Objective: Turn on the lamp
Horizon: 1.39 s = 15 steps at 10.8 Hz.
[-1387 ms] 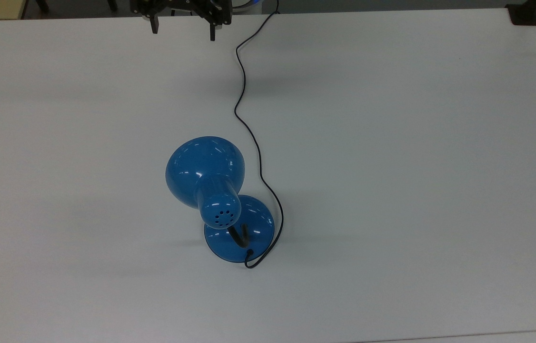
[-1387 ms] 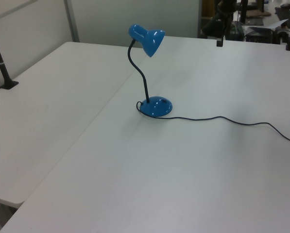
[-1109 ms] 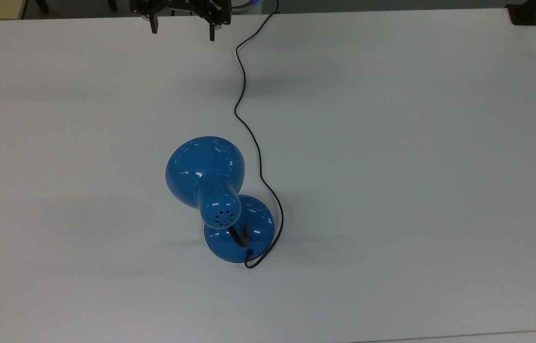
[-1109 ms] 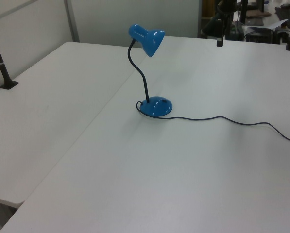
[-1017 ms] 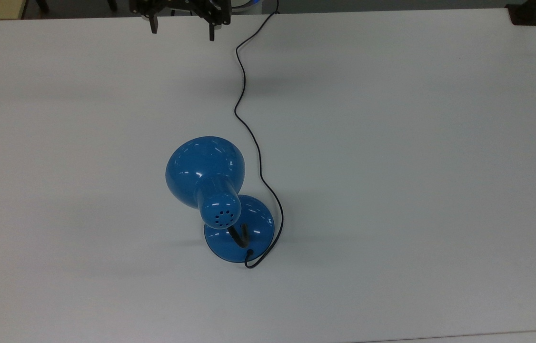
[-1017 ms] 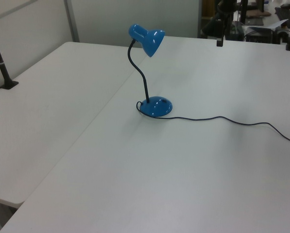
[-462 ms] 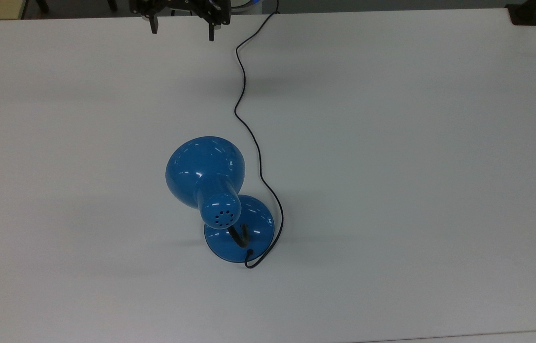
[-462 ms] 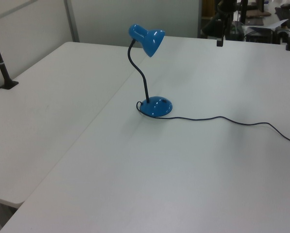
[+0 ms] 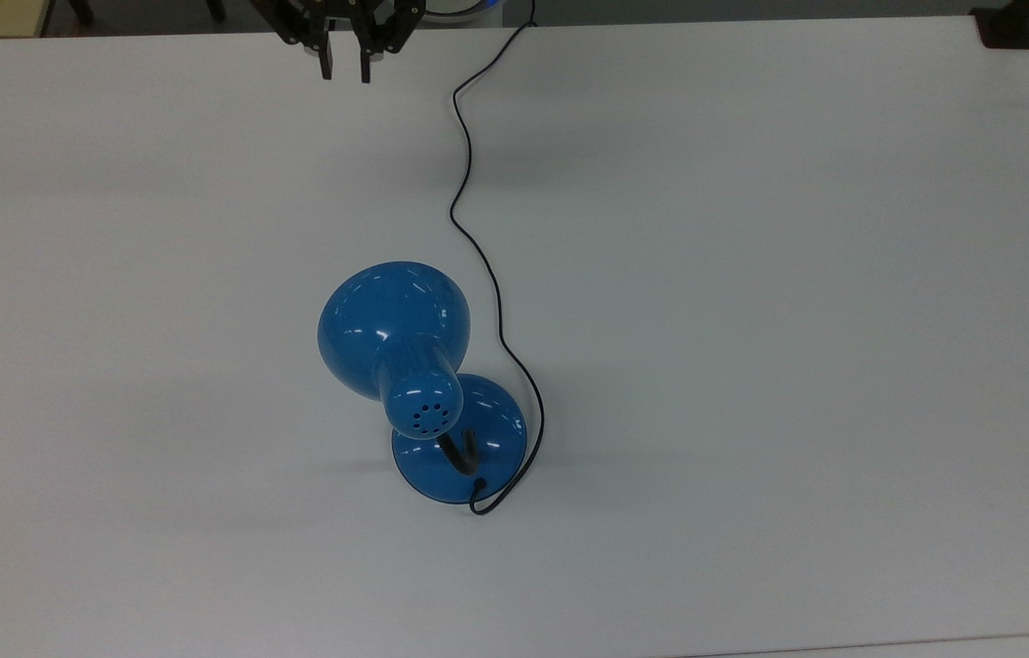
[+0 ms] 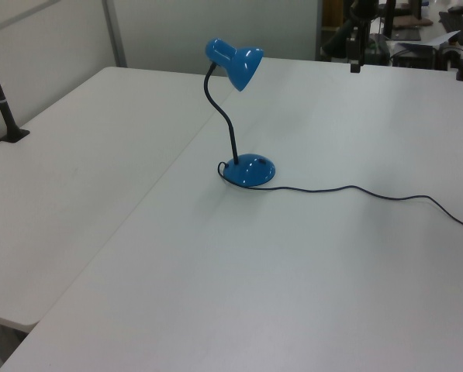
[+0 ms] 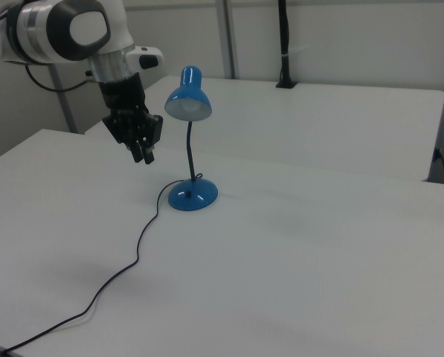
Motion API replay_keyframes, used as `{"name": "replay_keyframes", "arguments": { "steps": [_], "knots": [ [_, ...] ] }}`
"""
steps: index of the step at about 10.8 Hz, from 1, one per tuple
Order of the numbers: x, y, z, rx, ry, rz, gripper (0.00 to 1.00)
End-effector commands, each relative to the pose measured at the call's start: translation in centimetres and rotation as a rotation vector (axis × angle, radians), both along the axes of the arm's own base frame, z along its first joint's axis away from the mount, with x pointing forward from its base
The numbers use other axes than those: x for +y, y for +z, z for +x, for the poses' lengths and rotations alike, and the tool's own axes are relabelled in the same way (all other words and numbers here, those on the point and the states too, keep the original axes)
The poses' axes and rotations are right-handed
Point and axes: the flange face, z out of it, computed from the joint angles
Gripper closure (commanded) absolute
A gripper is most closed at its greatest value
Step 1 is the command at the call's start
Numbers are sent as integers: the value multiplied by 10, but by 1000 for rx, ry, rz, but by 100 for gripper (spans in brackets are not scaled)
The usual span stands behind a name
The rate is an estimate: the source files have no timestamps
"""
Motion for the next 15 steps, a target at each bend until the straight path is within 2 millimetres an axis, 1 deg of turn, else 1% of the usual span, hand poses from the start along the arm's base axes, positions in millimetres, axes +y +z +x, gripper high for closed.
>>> {"name": "replay_keyframes", "arguments": {
  "steps": [1, 3, 8, 10, 12, 13, 15],
  "knots": [
    [-3, 8, -8, 20, 18, -7, 95],
    [-3, 8, -7, 20, 18, -7, 100],
    [0, 5, -5, 14, 24, -3, 100],
    [5, -1, -4, 24, 33, -3, 100],
    [12, -7, 1, 11, 49, -1, 100],
    [13, -16, 5, -11, 57, 0, 100],
    [15, -43, 21, -49, 83, 3, 100]
  ]
}}
